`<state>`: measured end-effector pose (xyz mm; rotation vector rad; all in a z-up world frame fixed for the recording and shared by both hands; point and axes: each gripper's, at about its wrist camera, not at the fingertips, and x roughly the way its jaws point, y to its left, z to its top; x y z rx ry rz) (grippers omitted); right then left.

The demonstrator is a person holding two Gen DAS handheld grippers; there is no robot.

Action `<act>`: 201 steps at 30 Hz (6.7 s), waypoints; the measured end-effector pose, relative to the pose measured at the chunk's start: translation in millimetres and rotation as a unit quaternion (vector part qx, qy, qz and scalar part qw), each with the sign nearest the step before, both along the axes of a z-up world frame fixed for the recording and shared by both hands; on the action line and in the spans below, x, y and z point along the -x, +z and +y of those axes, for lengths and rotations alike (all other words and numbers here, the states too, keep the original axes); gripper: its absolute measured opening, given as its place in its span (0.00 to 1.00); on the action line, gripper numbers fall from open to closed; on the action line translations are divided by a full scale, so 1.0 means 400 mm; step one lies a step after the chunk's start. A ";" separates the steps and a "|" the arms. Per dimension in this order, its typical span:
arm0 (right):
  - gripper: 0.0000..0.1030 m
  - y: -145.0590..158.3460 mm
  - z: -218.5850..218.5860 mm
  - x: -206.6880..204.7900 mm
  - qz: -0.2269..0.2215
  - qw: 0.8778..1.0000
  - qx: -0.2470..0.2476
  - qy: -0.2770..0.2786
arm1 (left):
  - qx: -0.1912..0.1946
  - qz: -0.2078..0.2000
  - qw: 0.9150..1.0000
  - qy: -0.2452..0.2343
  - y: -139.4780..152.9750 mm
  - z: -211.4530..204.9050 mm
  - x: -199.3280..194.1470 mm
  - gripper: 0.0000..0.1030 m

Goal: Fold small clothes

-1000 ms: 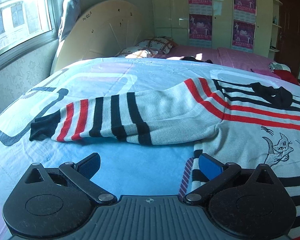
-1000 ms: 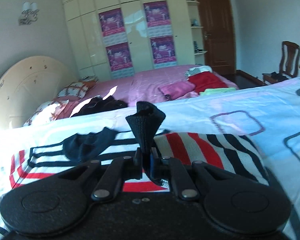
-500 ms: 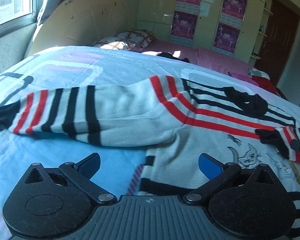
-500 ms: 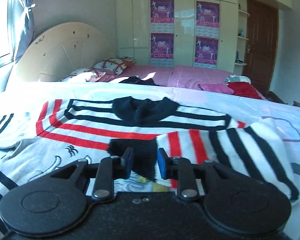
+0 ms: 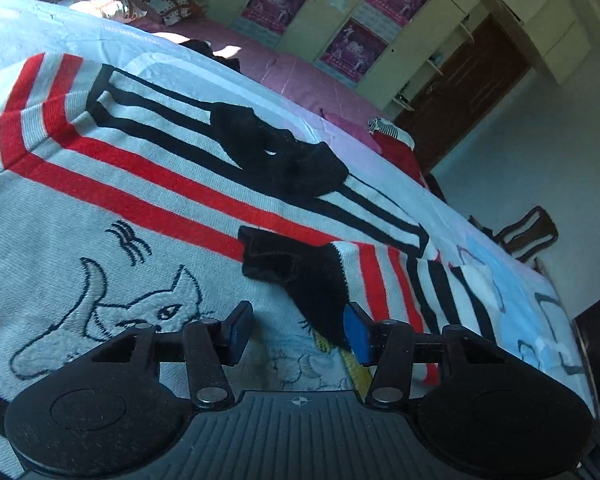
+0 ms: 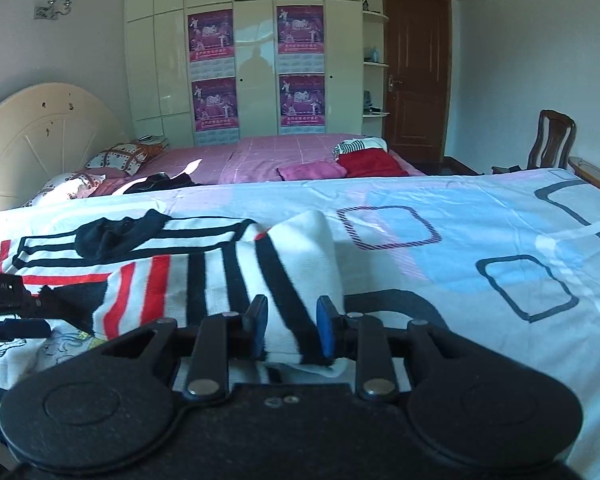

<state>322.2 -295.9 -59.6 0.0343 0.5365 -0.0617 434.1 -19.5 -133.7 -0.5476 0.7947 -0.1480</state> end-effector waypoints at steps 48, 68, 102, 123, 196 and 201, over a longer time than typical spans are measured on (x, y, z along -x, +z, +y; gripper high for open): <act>0.20 -0.032 0.071 -0.125 0.033 0.993 -0.032 0.112 | -0.173 -0.134 0.975 0.017 0.082 0.206 -0.031 0.48; 0.20 -0.119 -0.015 -0.426 0.043 0.997 -0.003 0.061 | -0.213 -0.089 0.971 -0.058 0.017 0.075 -0.171 0.66; 0.30 0.010 0.172 -0.044 0.054 0.996 0.020 0.070 | 0.015 -0.057 0.914 0.401 -0.062 1.000 0.475 0.66; 0.34 0.029 0.253 -0.049 0.073 0.997 -0.016 -0.005 | 0.024 -0.074 0.916 0.393 -0.144 1.203 0.317 0.05; 0.07 0.036 0.265 -0.225 0.015 0.995 -0.072 0.068 | -0.225 -0.059 0.971 0.050 -0.007 0.450 0.146 0.61; 0.07 -0.029 0.225 -0.224 0.048 0.995 -0.061 0.065 | -0.227 -0.056 0.971 0.048 -0.004 0.450 0.142 0.61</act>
